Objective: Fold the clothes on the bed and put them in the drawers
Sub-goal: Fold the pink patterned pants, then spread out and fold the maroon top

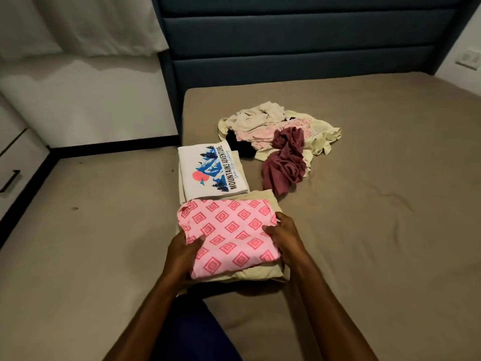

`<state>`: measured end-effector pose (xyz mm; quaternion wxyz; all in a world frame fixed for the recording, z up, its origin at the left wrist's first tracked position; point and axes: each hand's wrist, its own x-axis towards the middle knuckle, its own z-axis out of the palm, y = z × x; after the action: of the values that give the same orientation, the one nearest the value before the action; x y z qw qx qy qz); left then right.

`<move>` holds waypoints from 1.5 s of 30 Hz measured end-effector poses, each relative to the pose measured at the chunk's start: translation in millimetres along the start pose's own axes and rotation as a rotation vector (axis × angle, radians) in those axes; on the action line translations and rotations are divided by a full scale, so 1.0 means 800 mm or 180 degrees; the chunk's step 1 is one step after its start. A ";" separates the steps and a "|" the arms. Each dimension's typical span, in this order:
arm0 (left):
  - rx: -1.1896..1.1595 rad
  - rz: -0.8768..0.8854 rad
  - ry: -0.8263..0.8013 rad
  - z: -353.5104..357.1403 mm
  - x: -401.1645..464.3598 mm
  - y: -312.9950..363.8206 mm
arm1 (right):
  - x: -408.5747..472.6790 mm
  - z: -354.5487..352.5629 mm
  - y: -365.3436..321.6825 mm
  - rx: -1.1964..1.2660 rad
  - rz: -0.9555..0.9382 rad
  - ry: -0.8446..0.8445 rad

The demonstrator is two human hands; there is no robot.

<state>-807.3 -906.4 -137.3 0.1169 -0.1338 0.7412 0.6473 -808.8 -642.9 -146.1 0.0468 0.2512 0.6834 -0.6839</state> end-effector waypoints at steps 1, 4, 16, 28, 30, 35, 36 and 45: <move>-0.0035 0.0098 -0.0013 0.001 0.001 0.004 | 0.001 -0.002 -0.005 0.0054 -0.0067 -0.0012; 0.0078 0.0319 0.0080 0.006 0.007 0.018 | 0.002 -0.006 -0.022 0.0373 -0.0286 -0.0122; 0.3010 0.1744 0.1200 0.033 0.018 0.044 | -0.026 0.047 -0.027 -0.3050 -0.1828 0.0784; 0.3867 0.0938 0.0104 0.063 0.079 0.002 | 0.027 0.038 0.022 -0.2617 -0.1593 -0.0300; 0.3707 0.1096 0.0281 0.069 0.078 0.013 | 0.045 0.019 0.011 -0.2067 -0.1721 0.0238; 0.3127 0.2132 0.0406 0.108 0.077 0.048 | 0.130 -0.008 -0.055 -0.2488 -0.1171 0.1550; 0.2932 0.2015 0.0274 0.119 0.077 0.060 | 0.146 -0.008 -0.064 -0.2722 -0.1049 0.1546; 0.2189 0.2000 -0.0199 0.207 0.107 0.098 | 0.199 -0.064 -0.057 -0.1657 -0.0584 0.1808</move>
<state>-915.1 -736.2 -116.7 -0.0250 0.1632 0.9135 0.3718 -951.5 -546.7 -166.0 -0.1432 0.3480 0.8393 -0.3925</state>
